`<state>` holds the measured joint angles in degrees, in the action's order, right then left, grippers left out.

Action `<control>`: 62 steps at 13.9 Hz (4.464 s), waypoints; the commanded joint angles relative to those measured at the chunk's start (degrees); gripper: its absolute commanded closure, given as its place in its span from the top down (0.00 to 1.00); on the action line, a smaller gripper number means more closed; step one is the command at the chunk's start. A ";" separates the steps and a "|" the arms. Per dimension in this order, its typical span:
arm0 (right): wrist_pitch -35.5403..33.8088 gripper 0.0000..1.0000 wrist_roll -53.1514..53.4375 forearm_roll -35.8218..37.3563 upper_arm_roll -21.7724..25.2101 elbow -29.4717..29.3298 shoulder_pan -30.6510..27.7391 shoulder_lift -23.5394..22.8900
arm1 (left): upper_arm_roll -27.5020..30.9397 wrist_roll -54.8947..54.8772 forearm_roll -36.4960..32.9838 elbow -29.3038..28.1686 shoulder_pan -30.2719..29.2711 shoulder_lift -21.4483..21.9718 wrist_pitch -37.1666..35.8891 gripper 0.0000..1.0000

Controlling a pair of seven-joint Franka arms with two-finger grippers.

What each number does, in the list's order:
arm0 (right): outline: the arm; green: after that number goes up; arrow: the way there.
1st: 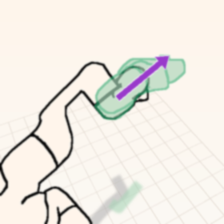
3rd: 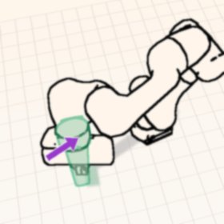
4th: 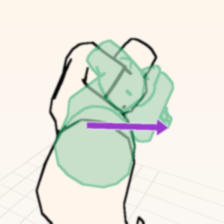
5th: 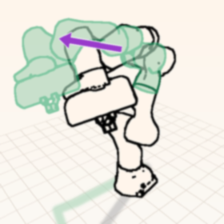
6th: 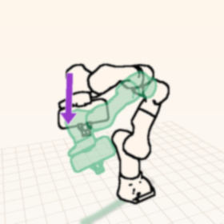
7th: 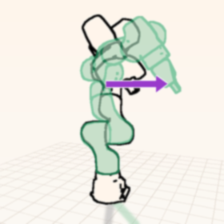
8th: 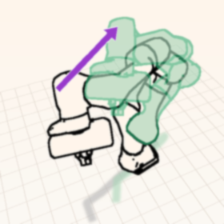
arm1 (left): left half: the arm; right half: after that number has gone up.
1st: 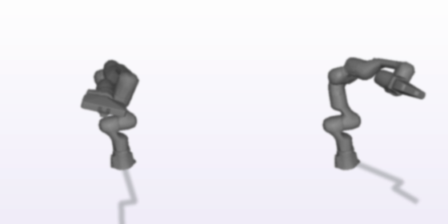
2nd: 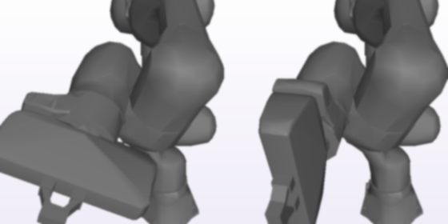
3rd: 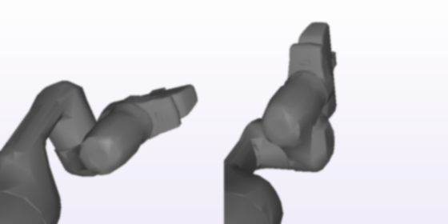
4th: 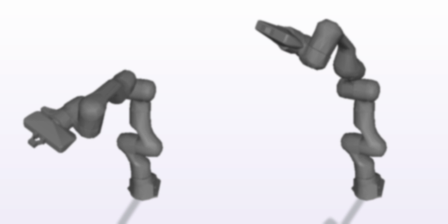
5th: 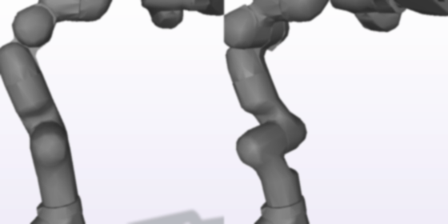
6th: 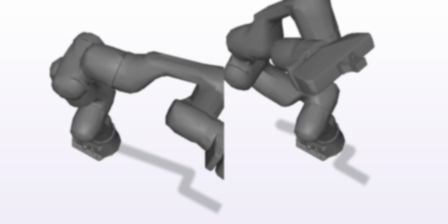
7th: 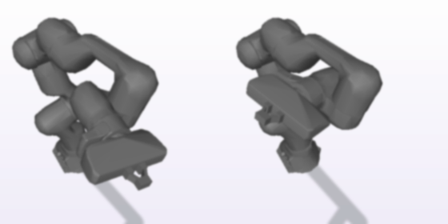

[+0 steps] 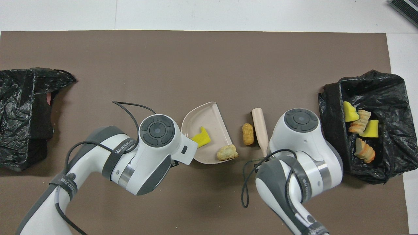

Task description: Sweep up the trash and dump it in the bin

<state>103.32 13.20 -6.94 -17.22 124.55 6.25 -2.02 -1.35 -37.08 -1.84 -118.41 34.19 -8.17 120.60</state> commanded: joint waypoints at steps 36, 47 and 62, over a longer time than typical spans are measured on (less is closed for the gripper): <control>17.53 0.30 28.02 -13.63 -0.18 3.07 32.34 -0.62 | 1.44 -62.66 0.00 24.80 -42.61 -2.46 -18.47 0.00; 13.23 1.00 27.50 -12.66 0.44 -0.62 21.81 5.52 | 2.76 -71.47 -13.78 26.56 -59.41 -2.73 -11.82 0.00; -16.31 1.00 7.81 9.22 1.05 -31.36 -7.20 8.36 | 2.67 -57.67 -56.43 23.57 -51.42 -0.53 -1.34 0.00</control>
<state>89.27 21.16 0.06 -15.25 98.73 0.33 8.70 0.65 -95.59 -56.20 -93.68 -17.49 -10.02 116.57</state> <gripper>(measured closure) 0.000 0.678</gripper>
